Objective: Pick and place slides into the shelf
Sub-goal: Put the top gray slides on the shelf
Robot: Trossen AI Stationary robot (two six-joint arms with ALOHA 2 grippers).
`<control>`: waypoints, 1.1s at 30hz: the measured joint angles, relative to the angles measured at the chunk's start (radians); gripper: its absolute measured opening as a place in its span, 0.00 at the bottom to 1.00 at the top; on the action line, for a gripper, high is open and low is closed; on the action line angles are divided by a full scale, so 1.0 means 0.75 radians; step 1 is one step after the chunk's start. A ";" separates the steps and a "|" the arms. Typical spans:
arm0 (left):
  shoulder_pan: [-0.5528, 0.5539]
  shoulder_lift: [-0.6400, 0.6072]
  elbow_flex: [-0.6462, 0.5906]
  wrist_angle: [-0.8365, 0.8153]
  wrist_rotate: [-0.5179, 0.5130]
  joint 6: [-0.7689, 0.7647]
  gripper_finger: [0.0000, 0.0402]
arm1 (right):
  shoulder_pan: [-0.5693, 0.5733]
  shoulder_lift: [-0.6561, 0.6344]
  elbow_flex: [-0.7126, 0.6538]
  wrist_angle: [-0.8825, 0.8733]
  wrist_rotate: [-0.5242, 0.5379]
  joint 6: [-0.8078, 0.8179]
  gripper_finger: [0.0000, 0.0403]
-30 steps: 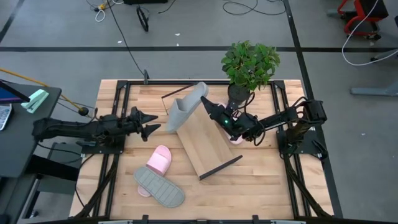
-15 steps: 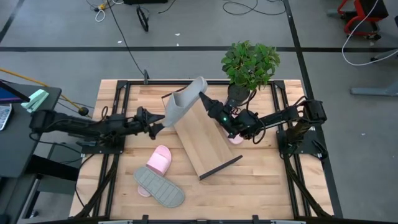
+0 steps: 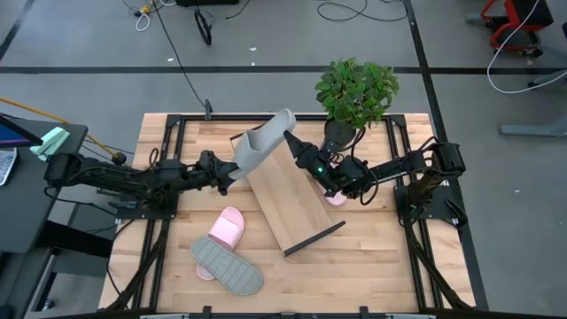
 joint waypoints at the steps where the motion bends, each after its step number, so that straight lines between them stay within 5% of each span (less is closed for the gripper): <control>1: 0.000 0.000 0.000 0.002 0.000 0.001 0.42 | 0.000 0.000 0.000 0.000 0.005 -0.008 0.04; 12: 0.001 -0.002 -0.001 0.039 -0.001 0.066 0.34 | -0.002 -0.023 -0.001 0.007 0.031 -0.077 0.04; 26: 0.001 -0.047 -0.002 0.013 0.002 0.149 0.40 | 0.001 -0.068 -0.003 -0.034 0.020 -0.110 0.04; 33: 0.000 -0.054 -0.003 -0.022 0.000 0.142 0.28 | 0.017 -0.069 -0.004 -0.042 0.025 -0.108 0.04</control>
